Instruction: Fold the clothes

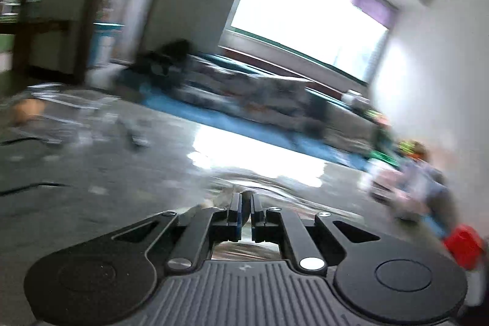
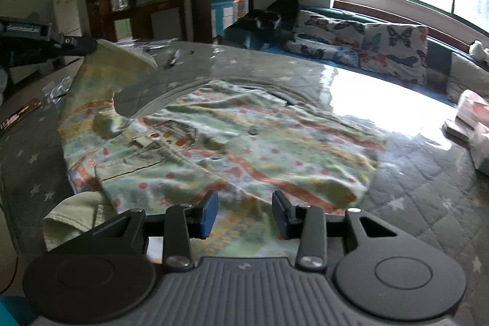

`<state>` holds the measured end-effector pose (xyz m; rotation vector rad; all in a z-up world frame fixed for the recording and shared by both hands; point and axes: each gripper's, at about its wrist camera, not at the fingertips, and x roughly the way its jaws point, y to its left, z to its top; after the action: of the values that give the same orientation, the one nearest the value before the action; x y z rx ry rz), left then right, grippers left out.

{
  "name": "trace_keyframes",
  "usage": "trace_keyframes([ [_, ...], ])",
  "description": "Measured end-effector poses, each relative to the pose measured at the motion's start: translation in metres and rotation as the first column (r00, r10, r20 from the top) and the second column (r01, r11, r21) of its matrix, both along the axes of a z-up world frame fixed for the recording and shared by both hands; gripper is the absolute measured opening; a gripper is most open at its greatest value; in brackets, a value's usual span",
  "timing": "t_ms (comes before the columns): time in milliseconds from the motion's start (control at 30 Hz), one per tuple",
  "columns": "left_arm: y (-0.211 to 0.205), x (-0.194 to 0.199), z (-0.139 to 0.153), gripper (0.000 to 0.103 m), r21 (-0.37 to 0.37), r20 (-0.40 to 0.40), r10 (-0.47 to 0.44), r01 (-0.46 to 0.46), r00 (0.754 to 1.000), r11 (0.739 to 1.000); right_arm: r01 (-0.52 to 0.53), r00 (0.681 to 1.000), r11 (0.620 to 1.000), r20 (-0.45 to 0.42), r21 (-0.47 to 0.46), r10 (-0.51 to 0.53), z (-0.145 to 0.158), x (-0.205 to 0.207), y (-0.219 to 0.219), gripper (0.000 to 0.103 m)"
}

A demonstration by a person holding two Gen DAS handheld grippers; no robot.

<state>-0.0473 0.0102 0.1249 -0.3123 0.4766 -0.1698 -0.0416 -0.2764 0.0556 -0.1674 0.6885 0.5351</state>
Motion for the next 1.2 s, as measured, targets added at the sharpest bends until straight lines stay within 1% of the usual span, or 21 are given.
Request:
trace_keyframes([
  [100, -0.035, 0.004, -0.004, 0.003, -0.014, -0.005, -0.112, 0.112, 0.994, 0.994, 0.033, 0.999, 0.999, 0.004, 0.011, -0.033, 0.002, -0.001, -0.011, 0.039],
  [167, -0.056, 0.006, -0.011, 0.003, -0.018, -0.026, -0.183, 0.182, 0.983, 0.983, 0.05, 0.999, 0.999, -0.004, 0.019, -0.05, 0.002, -0.002, -0.016, 0.039],
  [233, -0.072, 0.007, -0.02, 0.003, 0.007, -0.058, -0.237, 0.238, 0.97, 0.971, 0.058, 0.998, 0.998, -0.013, 0.023, -0.058, 0.001, -0.002, -0.019, 0.039],
  [267, -0.075, 0.004, -0.024, 0.004, 0.019, -0.066, -0.246, 0.248, 0.967, 0.969, 0.058, 0.998, 0.998, -0.016, 0.024, -0.058, 0.001, -0.003, -0.02, 0.039],
  [367, -0.068, 0.002, -0.027, 0.006, 0.036, -0.08, -0.227, 0.23, 0.971, 0.972, 0.037, 0.999, 0.999, -0.021, 0.022, -0.036, 0.001, -0.004, -0.016, 0.039],
  [433, -0.055, 0.002, -0.03, 0.009, 0.066, -0.097, -0.185, 0.192, 0.978, 0.979, 0.01, 1.0, 1.0, -0.026, 0.018, -0.009, 0.001, -0.004, -0.009, 0.039],
  [467, -0.049, 0.0, -0.032, 0.013, 0.082, -0.109, -0.165, 0.174, 0.98, 0.981, -0.005, 1.0, 1.0, -0.029, 0.016, 0.006, 0.0, -0.003, -0.005, 0.039],
  [533, -0.037, 0.0, -0.037, 0.028, 0.115, -0.129, -0.124, 0.139, 0.984, 0.984, -0.037, 0.999, 0.999, -0.036, 0.02, 0.038, 0.0, 0.0, 0.006, 0.038],
  [567, -0.031, -0.002, -0.04, 0.043, 0.139, -0.134, -0.095, 0.114, 0.986, 0.984, -0.051, 0.998, 0.998, -0.038, 0.021, 0.051, 0.001, 0.002, 0.012, 0.038],
  [600, -0.026, -0.002, -0.043, 0.049, 0.156, -0.138, -0.074, 0.095, 0.988, 0.983, -0.065, 0.997, 0.998, -0.04, 0.023, 0.066, 0.001, 0.004, 0.018, 0.038],
  [633, -0.021, -0.002, -0.045, 0.051, 0.171, -0.142, -0.055, 0.079, 0.988, 0.982, -0.08, 0.996, 0.996, -0.044, 0.027, 0.081, 0.001, 0.006, 0.025, 0.038],
  [700, -0.01, -0.004, -0.049, 0.064, 0.187, -0.143, -0.019, 0.046, 0.99, 0.981, -0.111, 0.992, 0.993, -0.058, 0.037, 0.114, 0.001, 0.013, 0.038, 0.038],
  [733, -0.005, -0.005, -0.05, 0.067, 0.194, -0.143, -0.001, 0.029, 0.99, 0.981, -0.124, 0.99, 0.991, -0.066, 0.042, 0.127, 0.001, 0.017, 0.045, 0.038],
  [800, 0.006, -0.008, -0.053, 0.085, 0.209, -0.133, 0.038, -0.009, 0.99, 0.978, -0.145, 0.985, 0.987, -0.089, 0.062, 0.15, 0.001, 0.026, 0.058, 0.038],
  [867, 0.017, -0.013, -0.054, 0.095, 0.219, -0.111, 0.072, -0.046, 0.991, 0.975, -0.157, 0.98, 0.985, -0.108, 0.079, 0.165, -0.001, 0.034, 0.072, 0.038],
  [967, 0.03, -0.018, -0.055, 0.098, 0.23, -0.094, 0.1, -0.076, 0.99, 0.97, -0.164, 0.975, 0.983, -0.135, 0.086, 0.174, -0.005, 0.048, 0.093, 0.038],
  [1000, 0.034, -0.019, -0.056, 0.1, 0.235, -0.091, 0.109, -0.085, 0.99, 0.968, -0.163, 0.974, 0.983, -0.147, 0.086, 0.175, -0.007, 0.054, 0.1, 0.036],
  [1067, 0.041, -0.02, -0.059, 0.101, 0.237, -0.096, 0.12, -0.095, 0.988, 0.967, -0.152, 0.972, 0.985, -0.166, 0.087, 0.165, -0.011, 0.062, 0.11, 0.033],
  [1200, 0.053, -0.024, -0.066, 0.103, 0.226, -0.113, 0.136, -0.108, 0.984, 0.968, -0.132, 0.969, 0.987, -0.199, 0.088, 0.147, -0.02, 0.075, 0.123, 0.033],
])
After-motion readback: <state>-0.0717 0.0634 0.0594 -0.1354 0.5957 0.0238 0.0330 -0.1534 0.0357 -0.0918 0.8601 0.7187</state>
